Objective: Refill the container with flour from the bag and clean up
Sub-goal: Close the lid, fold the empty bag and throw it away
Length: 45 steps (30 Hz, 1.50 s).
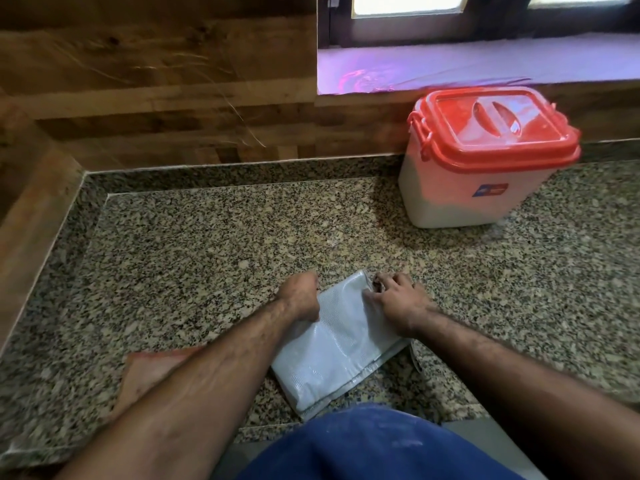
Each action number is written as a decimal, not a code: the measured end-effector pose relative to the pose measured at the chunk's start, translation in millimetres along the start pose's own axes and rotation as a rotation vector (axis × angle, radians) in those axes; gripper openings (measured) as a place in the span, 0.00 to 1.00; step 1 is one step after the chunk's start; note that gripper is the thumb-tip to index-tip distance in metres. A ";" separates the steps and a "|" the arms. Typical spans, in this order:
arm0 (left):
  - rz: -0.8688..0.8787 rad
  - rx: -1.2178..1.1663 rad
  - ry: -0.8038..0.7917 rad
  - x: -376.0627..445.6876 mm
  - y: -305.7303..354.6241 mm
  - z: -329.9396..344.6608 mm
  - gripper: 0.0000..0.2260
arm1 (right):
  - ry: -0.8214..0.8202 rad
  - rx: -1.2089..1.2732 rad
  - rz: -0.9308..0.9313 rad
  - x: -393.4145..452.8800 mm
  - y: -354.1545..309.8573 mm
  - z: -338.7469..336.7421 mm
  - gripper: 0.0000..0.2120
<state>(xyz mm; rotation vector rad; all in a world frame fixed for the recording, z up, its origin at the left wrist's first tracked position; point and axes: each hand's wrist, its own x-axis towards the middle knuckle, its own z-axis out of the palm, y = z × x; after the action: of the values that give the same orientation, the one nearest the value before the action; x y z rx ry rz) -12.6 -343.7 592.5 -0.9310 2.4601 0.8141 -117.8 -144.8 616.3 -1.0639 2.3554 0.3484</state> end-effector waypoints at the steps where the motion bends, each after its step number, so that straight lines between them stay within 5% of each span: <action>1: -0.011 -0.018 -0.013 0.4 -0.6 1.2 0.20 | 0.004 -0.014 -0.005 0.2 -1.1 1.0 0.41; 7: -0.019 -0.113 -0.063 -2.6 1.6 3.4 0.15 | 0.020 0.007 -0.020 3.1 -8.8 3.8 0.43; 10: 0.046 -0.141 -0.095 -1.8 -2.4 -7.3 0.10 | 0.060 0.074 -0.018 7.4 -7.1 -4.2 0.29; 13: 0.127 -0.410 -0.155 -9.1 -19.7 -23.2 0.04 | 0.365 0.423 0.013 2.8 -0.9 -5.5 0.21; 17: 0.155 -0.807 -0.104 -29.1 -46.2 -49.7 0.09 | 0.691 0.926 0.249 -4.5 -5.7 3.2 0.34; 21: 0.120 -1.178 0.002 -28.7 -70.2 -57.0 0.17 | 0.380 1.598 0.251 1.8 -17.5 3.6 0.54; 25: 0.131 -1.418 0.007 -36.9 -73.6 -44.8 0.17 | -0.040 1.867 -0.092 2.4 -31.2 -5.9 0.25; 32: 0.085 -1.412 -0.106 -36.1 -92.1 -29.3 0.21 | -0.089 1.788 -0.145 7.7 -20.3 -22.1 0.30; 36: 0.015 -1.473 -0.120 -39.8 -100.8 -30.4 0.24 | -0.058 1.800 -0.114 3.3 -22.9 -27.8 0.24; 42: 0.042 -1.546 -0.248 -50.2 -99.1 -23.2 0.07 | -0.089 1.911 -0.023 7.3 -19.7 -27.3 0.12; 45: 0.011 -1.615 -0.105 -47.9 -92.0 -12.7 0.12 | -0.266 2.041 0.057 8.7 -16.1 -24.1 0.23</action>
<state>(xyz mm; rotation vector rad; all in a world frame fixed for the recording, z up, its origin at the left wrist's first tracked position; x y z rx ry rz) 83.2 -385.6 592.5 -1.1499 1.2736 2.7904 -119.1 -171.2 631.1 0.1322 1.2669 -1.4689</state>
